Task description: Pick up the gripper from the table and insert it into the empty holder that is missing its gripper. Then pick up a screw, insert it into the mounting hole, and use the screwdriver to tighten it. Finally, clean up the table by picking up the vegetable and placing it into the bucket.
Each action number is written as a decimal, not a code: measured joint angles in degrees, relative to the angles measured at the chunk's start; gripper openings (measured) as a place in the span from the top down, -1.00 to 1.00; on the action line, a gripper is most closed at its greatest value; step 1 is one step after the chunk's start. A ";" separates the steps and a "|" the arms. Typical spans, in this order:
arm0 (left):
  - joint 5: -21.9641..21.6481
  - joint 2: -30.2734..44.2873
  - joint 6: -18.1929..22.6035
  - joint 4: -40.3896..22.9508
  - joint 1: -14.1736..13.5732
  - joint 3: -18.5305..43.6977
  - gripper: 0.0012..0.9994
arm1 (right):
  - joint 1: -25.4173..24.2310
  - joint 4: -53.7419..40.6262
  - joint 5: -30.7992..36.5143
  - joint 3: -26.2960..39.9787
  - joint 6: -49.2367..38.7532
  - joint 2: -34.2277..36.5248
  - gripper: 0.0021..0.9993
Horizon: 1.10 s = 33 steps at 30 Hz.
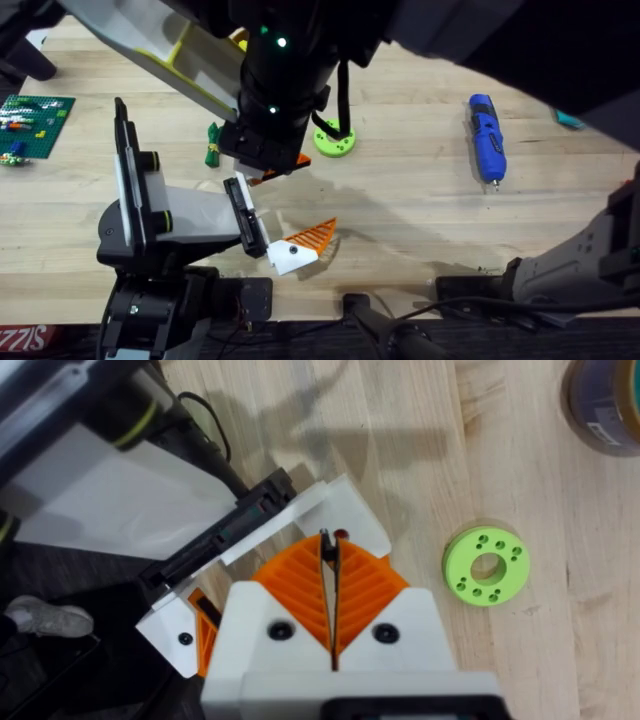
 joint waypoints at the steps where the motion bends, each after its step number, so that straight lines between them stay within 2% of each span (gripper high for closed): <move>1: 0.00 0.01 0.01 0.11 0.00 0.00 -0.97 | -0.01 -0.06 0.00 0.00 0.02 0.01 1.00; 15: 0.02 0.01 0.01 0.12 0.00 0.00 -0.97 | -0.01 -0.28 0.10 0.00 -0.04 0.01 1.00; 23: 0.02 0.01 -0.01 0.12 0.00 0.00 -0.97 | -0.01 -0.32 3.15 0.00 -0.42 0.01 1.00; 33: 0.02 0.01 -0.01 0.12 0.00 0.00 -0.97 | -0.01 -0.34 3.89 0.00 -0.46 0.01 1.00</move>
